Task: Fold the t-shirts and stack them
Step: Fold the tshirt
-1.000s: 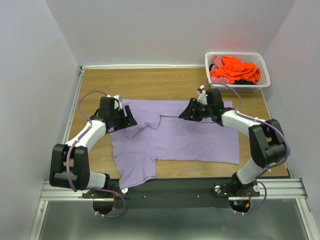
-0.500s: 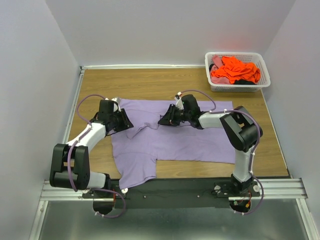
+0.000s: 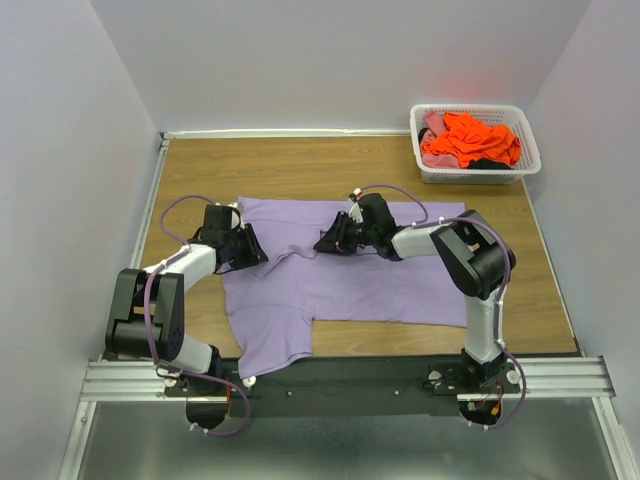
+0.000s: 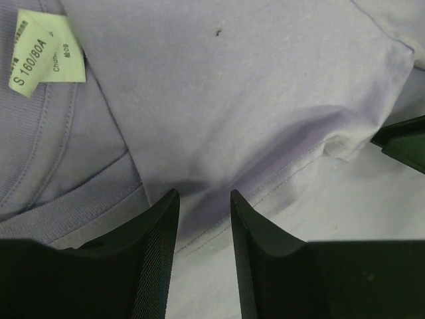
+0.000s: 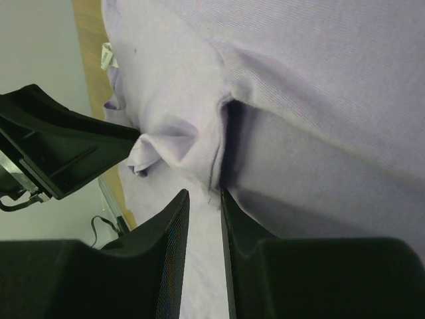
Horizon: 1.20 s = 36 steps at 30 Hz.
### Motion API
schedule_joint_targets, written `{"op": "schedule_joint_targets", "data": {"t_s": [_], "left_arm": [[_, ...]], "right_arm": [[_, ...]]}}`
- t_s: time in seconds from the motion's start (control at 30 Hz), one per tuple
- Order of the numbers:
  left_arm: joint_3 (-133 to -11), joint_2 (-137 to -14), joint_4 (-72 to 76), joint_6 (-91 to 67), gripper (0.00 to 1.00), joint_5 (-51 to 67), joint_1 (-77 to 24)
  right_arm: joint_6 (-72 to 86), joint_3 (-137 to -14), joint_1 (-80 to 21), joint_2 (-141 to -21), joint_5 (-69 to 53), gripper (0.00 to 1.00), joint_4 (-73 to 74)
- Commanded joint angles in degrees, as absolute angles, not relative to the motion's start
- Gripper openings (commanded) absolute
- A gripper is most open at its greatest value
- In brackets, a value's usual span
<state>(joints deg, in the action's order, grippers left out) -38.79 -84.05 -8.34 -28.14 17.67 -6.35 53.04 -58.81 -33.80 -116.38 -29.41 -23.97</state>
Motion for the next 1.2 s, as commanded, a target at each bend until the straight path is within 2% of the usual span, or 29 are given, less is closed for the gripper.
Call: {"op": "schedule_joint_targets", "data": {"t_s": [0.0,0.5,0.73,0.87,1.17], "left_arm": [[-37.6,-84.6,-6.9,-27.4,0.45,16.0,-6.3],[-36.9,-84.9,-7.2,-27.2,0.45,15.4,-6.3],[-37.0,-85.3,-7.5,-27.2,0.45,14.8,-6.3],[-37.8,-85.2,-8.4,-27.0,0.45,13.8,-6.3],[-39.8,-85.2,-11.6,-26.1,0.45,12.7,-6.2]], "right_arm": [[53.4,-57.3,-34.6,-116.9,-26.5,0.32,-24.3],[53.6,-60.9,-35.8,-120.4,-32.3,0.31,-25.8],[52.1,-60.2,-35.7,-118.4,-32.3,0.11,-24.0],[48.0,-61.9,-35.8,-116.4,-30.9,0.04,-15.2],[43.3,-61.7,-33.8,-113.4,-30.3,0.02,-7.3]]}}
